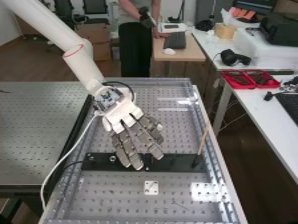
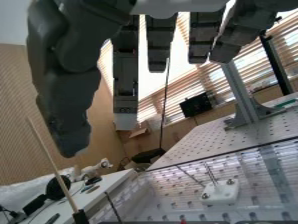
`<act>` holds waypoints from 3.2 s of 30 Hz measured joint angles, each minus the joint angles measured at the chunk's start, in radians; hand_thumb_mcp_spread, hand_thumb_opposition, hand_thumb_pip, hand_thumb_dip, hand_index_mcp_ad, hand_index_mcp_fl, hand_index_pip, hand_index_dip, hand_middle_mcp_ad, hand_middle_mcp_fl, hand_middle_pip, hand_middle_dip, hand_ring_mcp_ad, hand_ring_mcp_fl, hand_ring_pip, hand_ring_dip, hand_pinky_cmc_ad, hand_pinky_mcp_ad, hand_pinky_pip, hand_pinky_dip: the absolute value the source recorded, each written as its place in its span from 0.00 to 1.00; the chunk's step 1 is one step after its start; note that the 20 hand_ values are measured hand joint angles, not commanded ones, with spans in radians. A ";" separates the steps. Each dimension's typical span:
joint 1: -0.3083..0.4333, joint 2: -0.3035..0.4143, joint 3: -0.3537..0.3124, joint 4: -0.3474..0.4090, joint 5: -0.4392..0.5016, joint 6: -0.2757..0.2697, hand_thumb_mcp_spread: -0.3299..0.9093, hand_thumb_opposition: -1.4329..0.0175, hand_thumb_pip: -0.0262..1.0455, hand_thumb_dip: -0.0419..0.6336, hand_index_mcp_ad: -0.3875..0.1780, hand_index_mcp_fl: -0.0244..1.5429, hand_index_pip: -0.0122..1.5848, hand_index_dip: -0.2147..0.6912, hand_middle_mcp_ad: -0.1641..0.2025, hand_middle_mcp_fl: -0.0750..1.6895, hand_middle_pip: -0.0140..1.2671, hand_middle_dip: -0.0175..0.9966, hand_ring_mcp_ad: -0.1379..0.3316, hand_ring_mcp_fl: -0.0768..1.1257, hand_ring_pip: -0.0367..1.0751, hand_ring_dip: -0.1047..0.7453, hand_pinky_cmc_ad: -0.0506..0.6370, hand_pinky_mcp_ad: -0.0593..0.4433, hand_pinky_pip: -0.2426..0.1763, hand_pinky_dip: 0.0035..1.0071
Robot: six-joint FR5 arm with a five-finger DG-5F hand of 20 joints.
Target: Grab the pcb board and place it in the clear container
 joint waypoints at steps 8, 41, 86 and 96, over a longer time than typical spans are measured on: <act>0.008 -0.027 0.052 -0.129 0.039 0.018 0.74 0.46 0.31 0.34 0.53 0.22 0.76 0.45 0.52 0.09 0.11 0.17 0.67 0.09 0.11 0.18 0.43 0.39 0.43 0.19; 0.011 -0.147 0.258 -0.670 0.094 0.271 0.74 0.46 0.30 0.34 0.53 0.20 0.76 0.46 0.52 0.09 0.11 0.17 0.67 0.09 0.11 0.18 0.43 0.40 0.43 0.20; -0.014 -0.165 0.254 -0.688 0.048 0.303 0.74 0.46 0.31 0.36 0.53 0.29 0.75 0.46 0.52 0.08 0.11 0.17 0.66 0.09 0.11 0.18 0.45 0.38 0.43 0.20; -0.016 -0.165 0.252 -0.673 0.047 0.292 0.78 0.44 0.34 0.39 0.51 0.33 0.76 0.46 0.51 0.09 0.11 0.17 0.65 0.09 0.12 0.18 0.45 0.38 0.47 0.19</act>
